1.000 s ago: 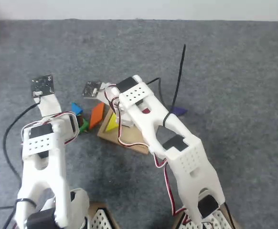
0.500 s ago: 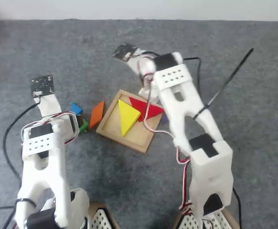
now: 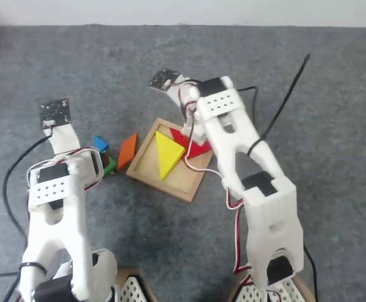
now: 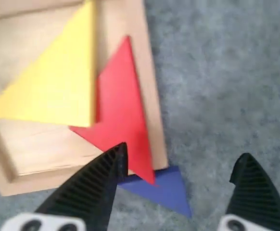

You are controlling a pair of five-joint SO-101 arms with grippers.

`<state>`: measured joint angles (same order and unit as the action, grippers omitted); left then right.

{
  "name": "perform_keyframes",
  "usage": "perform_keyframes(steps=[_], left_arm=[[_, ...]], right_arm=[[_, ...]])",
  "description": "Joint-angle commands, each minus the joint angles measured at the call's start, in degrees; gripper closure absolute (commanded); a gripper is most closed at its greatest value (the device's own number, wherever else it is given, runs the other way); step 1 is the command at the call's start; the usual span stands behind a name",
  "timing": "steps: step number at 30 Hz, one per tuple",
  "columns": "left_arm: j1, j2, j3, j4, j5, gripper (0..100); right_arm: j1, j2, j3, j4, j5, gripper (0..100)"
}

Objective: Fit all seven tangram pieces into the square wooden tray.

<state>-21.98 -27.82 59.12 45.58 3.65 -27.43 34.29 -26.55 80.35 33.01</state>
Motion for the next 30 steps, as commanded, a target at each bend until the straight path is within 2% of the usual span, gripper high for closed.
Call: perform_keyframes(steps=[1, 6, 10, 14, 18, 20, 23, 26, 30], left_arm=[[-0.18, -2.20, -1.89, -0.79, -0.53, 76], [-0.53, -2.11, -5.23, 4.57, -0.53, 76], [-0.26, -2.11, -7.52, 7.82, -2.29, 76], [3.08, 0.09, -14.02, 16.70, -8.35, 76], [8.79, 6.77, -25.98, 26.37, -17.85, 76], [11.78, 10.64, -30.81, 28.92, -18.99, 73], [16.44, 16.00, -35.21, 29.10, -18.90, 70], [21.54, 18.90, -36.09, 26.46, -16.26, 70], [26.29, 18.55, -29.93, 19.60, -14.24, 70]], right_arm=[[-4.26, -1.01, 2.29, -0.75, -1.23, 65.9], [-6.73, -5.93, 8.26, -3.47, -6.77, 65.9], [-5.93, -20.70, 14.95, -3.56, -11.43, 65.9], [-2.51, -37.32, 30.86, -5.14, -13.19, 66.1], [6.55, -53.93, 57.76, -20.70, -15.82, 66.3], [9.80, -61.23, 69.36, -28.00, -16.97, 66.3], [10.95, -68.09, 80.53, -33.27, -18.37, 66.3], [11.03, -68.44, 85.36, -37.32, -18.55, 66.3], [11.03, -65.01, 86.24, -41.10, -18.55, 66.3]])
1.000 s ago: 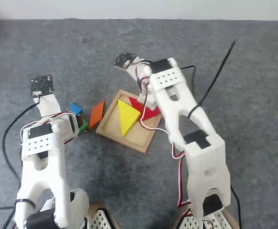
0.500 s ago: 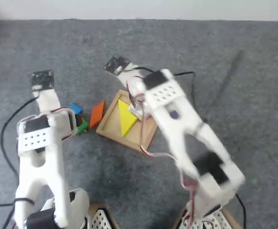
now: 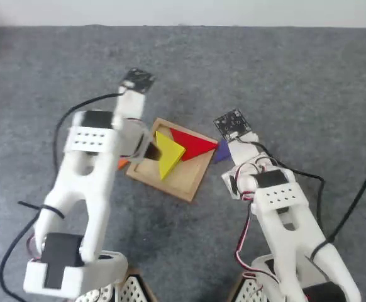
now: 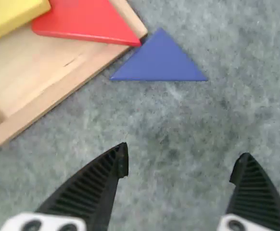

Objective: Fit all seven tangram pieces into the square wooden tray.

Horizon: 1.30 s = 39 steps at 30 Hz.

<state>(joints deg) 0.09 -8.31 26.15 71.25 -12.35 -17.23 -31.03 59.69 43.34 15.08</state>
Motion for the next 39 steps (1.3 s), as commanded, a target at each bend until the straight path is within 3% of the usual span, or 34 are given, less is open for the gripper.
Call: perform_keyframes(steps=[1, 7, 12, 26, 32, 39], left_arm=[[4.75, -1.23, 5.58, -8.44, 1.67, 70], [7.47, 0.70, 17.36, -23.65, 1.49, 70], [6.42, 4.04, 18.24, -30.95, -0.53, 70], [-3.78, 8.62, 10.24, -32.62, -6.95, 70], [-0.88, 6.86, 9.63, -32.53, -6.51, 70], [5.63, 5.80, 5.41, -32.53, -0.62, 70]], right_arm=[[0.84, 1.54, -0.26, -4.44, -0.62, 66.3], [0.92, 7.08, -4.04, -4.35, -0.62, 66.3], [0.92, 8.57, -4.84, -4.09, -0.62, 66.3], [0.57, 8.75, -4.84, -4.00, -0.62, 66.3], [0.57, 8.75, -4.84, -4.09, -0.62, 66.3], [0.57, 8.84, -4.84, -4.09, -0.62, 66.3]])
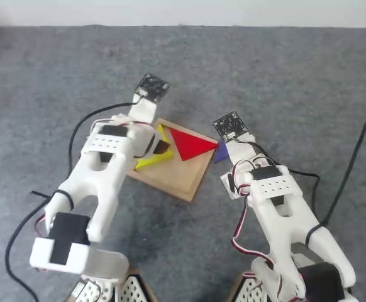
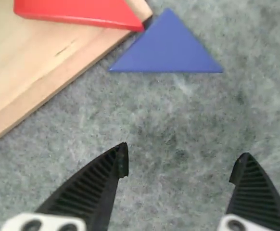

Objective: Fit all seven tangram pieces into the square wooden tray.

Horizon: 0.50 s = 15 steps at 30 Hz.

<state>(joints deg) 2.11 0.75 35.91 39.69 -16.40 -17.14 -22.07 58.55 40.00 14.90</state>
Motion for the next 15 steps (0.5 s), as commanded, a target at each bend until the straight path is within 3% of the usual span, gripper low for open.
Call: perform_keyframes(steps=[1, 10, 15], left_arm=[[4.75, -3.16, -4.79, -0.97, 3.96, 70], [9.58, -2.64, -5.23, -2.99, 4.04, 70], [9.41, 6.77, -7.69, -4.22, 2.64, 70]], right_arm=[[0.48, -0.13, -3.69, -0.75, -0.44, 66.3], [4.79, -0.84, -5.36, 0.04, -4.48, 66.3], [9.98, -4.70, -6.33, 1.98, -9.14, 66.3]])
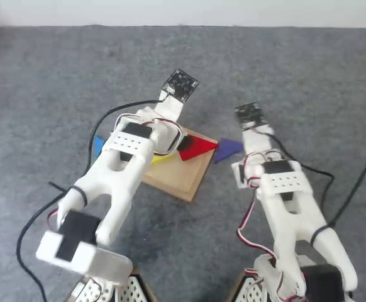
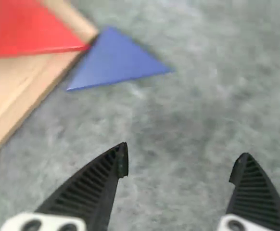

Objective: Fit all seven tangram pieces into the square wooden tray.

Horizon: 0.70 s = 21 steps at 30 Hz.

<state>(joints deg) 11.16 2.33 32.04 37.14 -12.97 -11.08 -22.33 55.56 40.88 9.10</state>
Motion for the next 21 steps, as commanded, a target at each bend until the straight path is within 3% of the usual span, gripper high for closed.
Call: perform_keyframes(steps=[1, 13, 21], left_arm=[[0.00, 7.03, -4.35, -1.67, -0.97, 70], [-10.81, 7.47, -5.76, -0.44, -6.77, 72], [-4.57, 0.09, -5.58, 1.85, -2.73, 72]], right_arm=[[4.70, -5.58, -2.81, 0.84, -4.22, 66.3], [5.58, -8.48, -1.41, 0.75, -4.57, 66.3], [6.02, -8.57, -1.41, 0.75, -5.10, 66.3]])
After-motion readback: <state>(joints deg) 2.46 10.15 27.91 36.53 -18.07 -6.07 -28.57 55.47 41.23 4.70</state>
